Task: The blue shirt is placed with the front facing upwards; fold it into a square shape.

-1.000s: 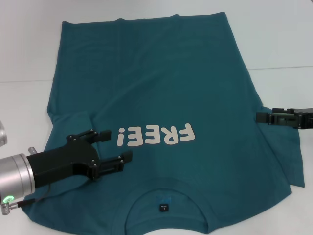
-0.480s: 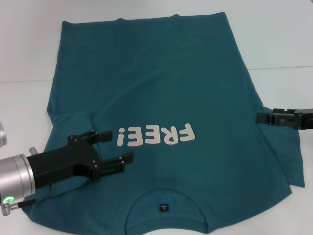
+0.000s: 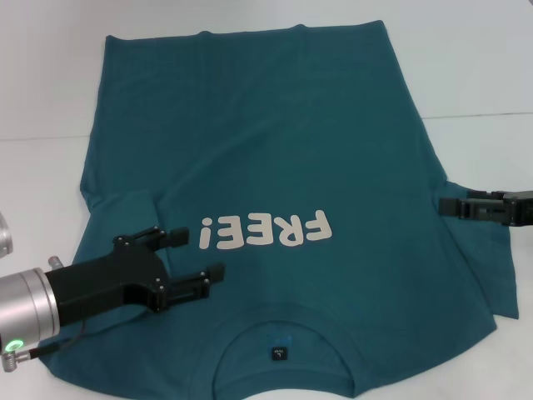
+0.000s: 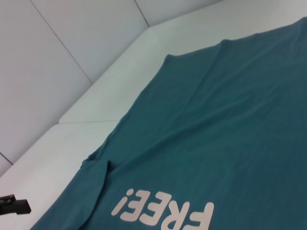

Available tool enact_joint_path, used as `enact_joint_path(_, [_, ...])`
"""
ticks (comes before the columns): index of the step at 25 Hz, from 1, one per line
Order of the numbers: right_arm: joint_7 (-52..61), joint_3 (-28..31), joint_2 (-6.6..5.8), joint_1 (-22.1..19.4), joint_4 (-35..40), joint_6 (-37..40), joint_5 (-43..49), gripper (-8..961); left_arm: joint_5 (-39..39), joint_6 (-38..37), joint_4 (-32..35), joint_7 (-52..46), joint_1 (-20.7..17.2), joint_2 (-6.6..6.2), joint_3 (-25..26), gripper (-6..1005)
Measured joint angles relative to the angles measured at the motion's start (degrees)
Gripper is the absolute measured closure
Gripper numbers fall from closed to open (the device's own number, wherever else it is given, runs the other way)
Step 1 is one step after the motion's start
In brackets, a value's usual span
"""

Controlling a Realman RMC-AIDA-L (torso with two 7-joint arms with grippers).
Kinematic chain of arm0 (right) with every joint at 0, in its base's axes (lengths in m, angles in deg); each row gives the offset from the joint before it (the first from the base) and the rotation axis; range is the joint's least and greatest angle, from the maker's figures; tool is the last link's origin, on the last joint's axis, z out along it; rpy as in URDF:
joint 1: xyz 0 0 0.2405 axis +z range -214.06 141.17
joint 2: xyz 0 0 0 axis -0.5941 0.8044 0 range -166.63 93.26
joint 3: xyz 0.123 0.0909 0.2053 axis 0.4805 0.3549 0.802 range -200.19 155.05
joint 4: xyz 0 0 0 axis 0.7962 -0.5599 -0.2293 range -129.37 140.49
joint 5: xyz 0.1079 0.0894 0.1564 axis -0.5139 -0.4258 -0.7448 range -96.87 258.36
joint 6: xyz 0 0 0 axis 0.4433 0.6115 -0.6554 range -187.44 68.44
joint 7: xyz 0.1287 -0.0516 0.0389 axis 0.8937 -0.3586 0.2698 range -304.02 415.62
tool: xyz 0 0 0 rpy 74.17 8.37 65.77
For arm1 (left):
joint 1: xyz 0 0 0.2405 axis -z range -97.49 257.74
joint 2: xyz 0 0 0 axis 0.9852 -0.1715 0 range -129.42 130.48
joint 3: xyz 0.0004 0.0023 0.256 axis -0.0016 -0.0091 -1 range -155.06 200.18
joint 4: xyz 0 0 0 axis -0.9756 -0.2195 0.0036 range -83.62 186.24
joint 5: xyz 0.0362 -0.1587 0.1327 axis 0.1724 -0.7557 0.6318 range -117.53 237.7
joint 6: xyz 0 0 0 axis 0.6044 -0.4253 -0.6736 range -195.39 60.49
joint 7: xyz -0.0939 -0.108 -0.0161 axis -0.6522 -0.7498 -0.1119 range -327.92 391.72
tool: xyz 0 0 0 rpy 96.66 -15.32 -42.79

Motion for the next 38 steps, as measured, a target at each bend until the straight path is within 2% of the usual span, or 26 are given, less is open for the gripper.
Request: enact_joint_path(38, [1.1, 0.0, 0.67, 0.4, 0.0, -0.8, 2.5, 32, -1.3, -0.7, -2.6, 2.2, -0.3, 0.00, 1.6, 160])
